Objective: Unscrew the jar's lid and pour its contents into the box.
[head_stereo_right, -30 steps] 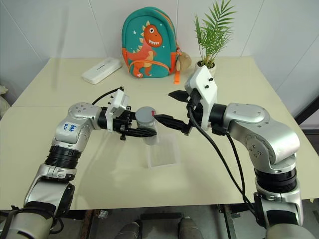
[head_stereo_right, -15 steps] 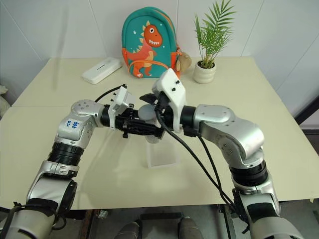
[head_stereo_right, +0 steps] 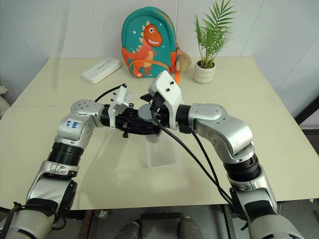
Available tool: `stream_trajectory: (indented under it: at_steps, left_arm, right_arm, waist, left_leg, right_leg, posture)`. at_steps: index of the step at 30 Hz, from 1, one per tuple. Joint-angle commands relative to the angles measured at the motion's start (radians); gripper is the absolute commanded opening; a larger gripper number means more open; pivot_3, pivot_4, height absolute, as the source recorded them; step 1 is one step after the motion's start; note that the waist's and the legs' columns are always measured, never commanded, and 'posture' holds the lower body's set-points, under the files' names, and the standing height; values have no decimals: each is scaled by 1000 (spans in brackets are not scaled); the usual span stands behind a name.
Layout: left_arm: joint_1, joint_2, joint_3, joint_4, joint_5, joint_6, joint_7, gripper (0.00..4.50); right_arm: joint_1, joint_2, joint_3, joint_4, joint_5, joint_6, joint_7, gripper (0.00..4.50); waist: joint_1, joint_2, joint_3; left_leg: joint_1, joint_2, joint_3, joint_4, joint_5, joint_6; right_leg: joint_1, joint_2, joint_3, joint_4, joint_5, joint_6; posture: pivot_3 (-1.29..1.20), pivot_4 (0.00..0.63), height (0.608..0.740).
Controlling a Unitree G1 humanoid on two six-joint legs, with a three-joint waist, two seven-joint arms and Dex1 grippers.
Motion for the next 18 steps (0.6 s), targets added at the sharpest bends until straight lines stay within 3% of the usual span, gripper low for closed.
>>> stream_trajectory:
  at_steps: [1, 18]
  left_arm:
    - [7, 1, 10, -48, -26, 3, 2, 2090]
    - [21, 20, 15, -59, -29, 21, 3, 2090]
  right_arm:
    - [-17, -9, -54, -35, 6, -4, -7, 4485]
    - [95, -174, -189, -166, 82, 120, -32, 4485]
  waist:
    - [0, 0, 0]
    - [2, 0, 0]
  left_leg:
    - [0, 0, 0, 0, 0, 0]
    - [0, 0, 0, 0, 0, 0]
  right_leg:
    - [0, 0, 0, 0, 0, 0]
    - [0, 0, 0, 0, 0, 0]
  posture:
    - [0, 150, 740]
    - [0, 150, 740]
